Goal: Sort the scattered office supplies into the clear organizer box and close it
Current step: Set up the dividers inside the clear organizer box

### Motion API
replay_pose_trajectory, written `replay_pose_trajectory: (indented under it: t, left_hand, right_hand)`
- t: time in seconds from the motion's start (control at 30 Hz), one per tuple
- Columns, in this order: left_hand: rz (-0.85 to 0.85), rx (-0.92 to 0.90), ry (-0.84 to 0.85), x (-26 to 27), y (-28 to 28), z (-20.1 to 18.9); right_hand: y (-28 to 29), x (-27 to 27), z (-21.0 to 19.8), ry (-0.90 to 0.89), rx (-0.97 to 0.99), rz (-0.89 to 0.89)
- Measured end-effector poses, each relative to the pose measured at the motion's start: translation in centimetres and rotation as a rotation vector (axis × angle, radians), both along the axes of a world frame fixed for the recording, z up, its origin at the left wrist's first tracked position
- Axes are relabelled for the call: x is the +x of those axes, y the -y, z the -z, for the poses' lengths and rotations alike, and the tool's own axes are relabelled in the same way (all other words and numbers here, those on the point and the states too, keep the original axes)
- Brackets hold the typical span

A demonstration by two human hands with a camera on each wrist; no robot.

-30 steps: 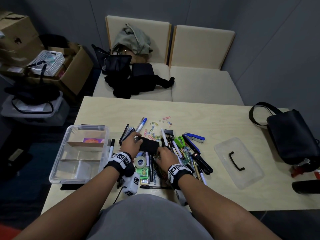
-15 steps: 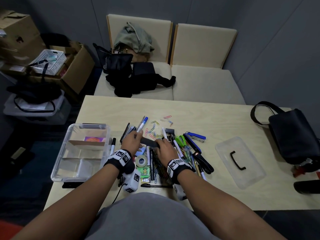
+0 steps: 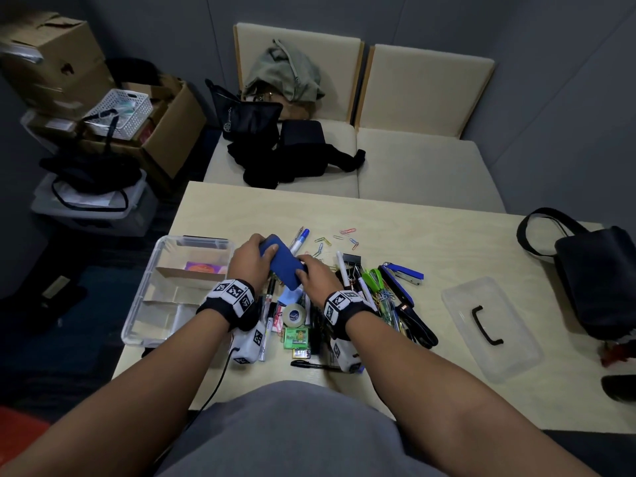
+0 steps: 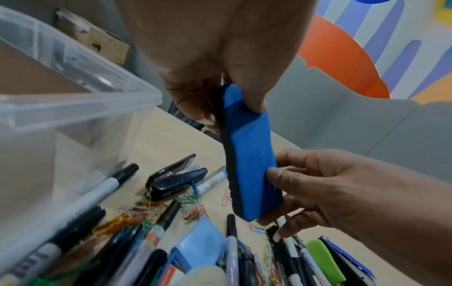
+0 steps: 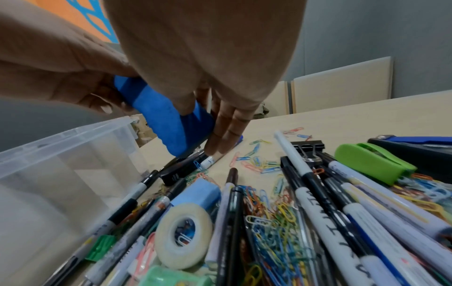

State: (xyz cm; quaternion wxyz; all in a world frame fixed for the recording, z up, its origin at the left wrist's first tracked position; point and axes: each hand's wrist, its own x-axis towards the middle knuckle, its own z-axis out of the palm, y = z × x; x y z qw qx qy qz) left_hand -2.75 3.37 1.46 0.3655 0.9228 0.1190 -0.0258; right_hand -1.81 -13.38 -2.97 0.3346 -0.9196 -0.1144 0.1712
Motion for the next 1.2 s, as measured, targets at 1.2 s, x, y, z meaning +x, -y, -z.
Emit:
replay_pose_trajectory:
  t: [1.2]
  left_hand:
    - [-0.301, 0.303, -0.098, -1.2, -12.4, 1.8]
  right_hand:
    - [-14.7, -1.0, -1.8, -0.22, 0.05, 0.037]
